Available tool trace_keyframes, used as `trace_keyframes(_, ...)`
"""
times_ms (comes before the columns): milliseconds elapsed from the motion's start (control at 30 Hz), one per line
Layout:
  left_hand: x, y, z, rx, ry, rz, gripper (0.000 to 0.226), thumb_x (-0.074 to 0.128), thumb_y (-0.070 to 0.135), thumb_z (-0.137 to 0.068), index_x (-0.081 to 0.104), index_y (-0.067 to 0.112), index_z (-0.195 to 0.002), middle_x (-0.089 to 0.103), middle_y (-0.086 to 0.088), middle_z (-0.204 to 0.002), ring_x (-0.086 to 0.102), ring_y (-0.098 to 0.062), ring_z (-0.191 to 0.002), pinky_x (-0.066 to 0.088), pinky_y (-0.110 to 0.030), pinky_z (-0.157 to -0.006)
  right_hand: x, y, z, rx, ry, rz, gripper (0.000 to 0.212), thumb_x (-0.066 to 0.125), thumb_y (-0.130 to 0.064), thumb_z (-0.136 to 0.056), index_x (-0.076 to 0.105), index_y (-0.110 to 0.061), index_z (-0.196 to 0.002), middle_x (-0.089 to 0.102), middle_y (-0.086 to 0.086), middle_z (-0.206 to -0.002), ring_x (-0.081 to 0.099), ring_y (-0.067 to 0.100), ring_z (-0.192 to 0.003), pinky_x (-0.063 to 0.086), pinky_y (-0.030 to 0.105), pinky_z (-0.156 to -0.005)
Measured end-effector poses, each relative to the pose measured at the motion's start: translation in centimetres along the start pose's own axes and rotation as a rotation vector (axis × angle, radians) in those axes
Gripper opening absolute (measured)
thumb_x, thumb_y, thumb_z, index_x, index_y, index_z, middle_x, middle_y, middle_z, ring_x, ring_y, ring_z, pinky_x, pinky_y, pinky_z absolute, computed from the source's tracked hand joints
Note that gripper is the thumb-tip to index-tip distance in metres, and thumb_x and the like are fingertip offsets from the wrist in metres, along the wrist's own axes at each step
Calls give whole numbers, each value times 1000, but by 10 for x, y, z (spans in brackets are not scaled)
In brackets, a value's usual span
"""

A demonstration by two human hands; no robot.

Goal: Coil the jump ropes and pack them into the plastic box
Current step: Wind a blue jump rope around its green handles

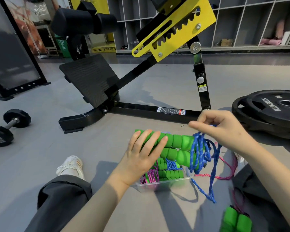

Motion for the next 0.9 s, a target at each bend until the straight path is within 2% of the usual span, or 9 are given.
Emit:
trace_keyframes(267,-1,15,-10,12,88,67,40,45,2,-98,37,12,-136,46,-11,-126,47,-28,-116,31,-43,-110,1,27,0,175,-73,-119,46,61,-44,-85,53,-16,-51,41,11,-58,33,19,-57,30,23,-54)
trace_keyframes(400,0,17,-8,-28,82,76,41,41,0,-98,36,12,-137,45,-12,-126,42,-29,-121,32,-45,-110,14,49,10,409,-126,-413,42,49,-38,-89,50,-13,-55,44,6,-57,43,12,-43,33,16,-44)
trace_keyframes(467,1,15,-7,-63,68,54,42,39,-2,-98,35,12,-137,44,-13,-126,43,-30,-120,32,-46,-109,44,42,23,396,-365,-842,30,35,-12,-99,61,0,-89,63,14,-90,68,8,-82,30,6,-48)
trace_keyframes(500,3,13,-5,-72,59,36,42,40,-2,-98,35,11,-138,44,-14,-127,44,-31,-120,32,-46,-109,44,37,28,273,-298,-922,31,30,-1,-99,55,13,-111,57,30,-115,61,23,-112,33,4,-61)
trace_keyframes(533,4,11,-3,-75,47,22,43,41,-2,-98,35,11,-138,43,-14,-127,43,-31,-120,32,-46,-109,48,52,32,248,-165,-977,33,33,-3,-100,52,18,-116,53,35,-121,55,35,-118,42,10,-76)
trace_keyframes(600,6,9,-2,-90,25,16,41,40,0,-99,35,10,-138,43,-14,-127,43,-31,-121,33,-47,-109,73,79,40,481,-65,-933,22,49,-5,-95,67,8,-94,68,19,-88,68,28,-77,54,26,-62)
trace_keyframes(667,7,7,-1,-135,19,26,34,34,4,-103,38,9,-136,43,-15,-126,45,-32,-118,35,-48,-106,84,85,47,498,27,-720,25,53,-8,-86,48,5,-66,44,4,-50,41,13,-40,39,22,-45)
trace_keyframes(733,8,4,-1,-168,3,11,35,31,2,-102,38,9,-136,42,-15,-127,45,-32,-117,35,-48,-106,97,76,53,572,55,-612,30,48,-17,-84,36,-6,-59,25,-2,-42,19,9,-36,23,22,-47)
trace_keyframes(900,14,-6,9,-199,-54,-105,38,27,-4,-99,45,8,-131,42,-16,-127,44,-33,-116,27,-46,-108,105,52,55,674,35,-400,39,29,-18,-99,47,-6,-67,24,-4,-36,21,8,-30,25,26,-45)
Point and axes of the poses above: each hand's wrist, its own z-axis away from the middle knuckle, its own x-axis out of the palm, y = z × x, the point moved 3 cm from there along -z, towards the middle knuckle
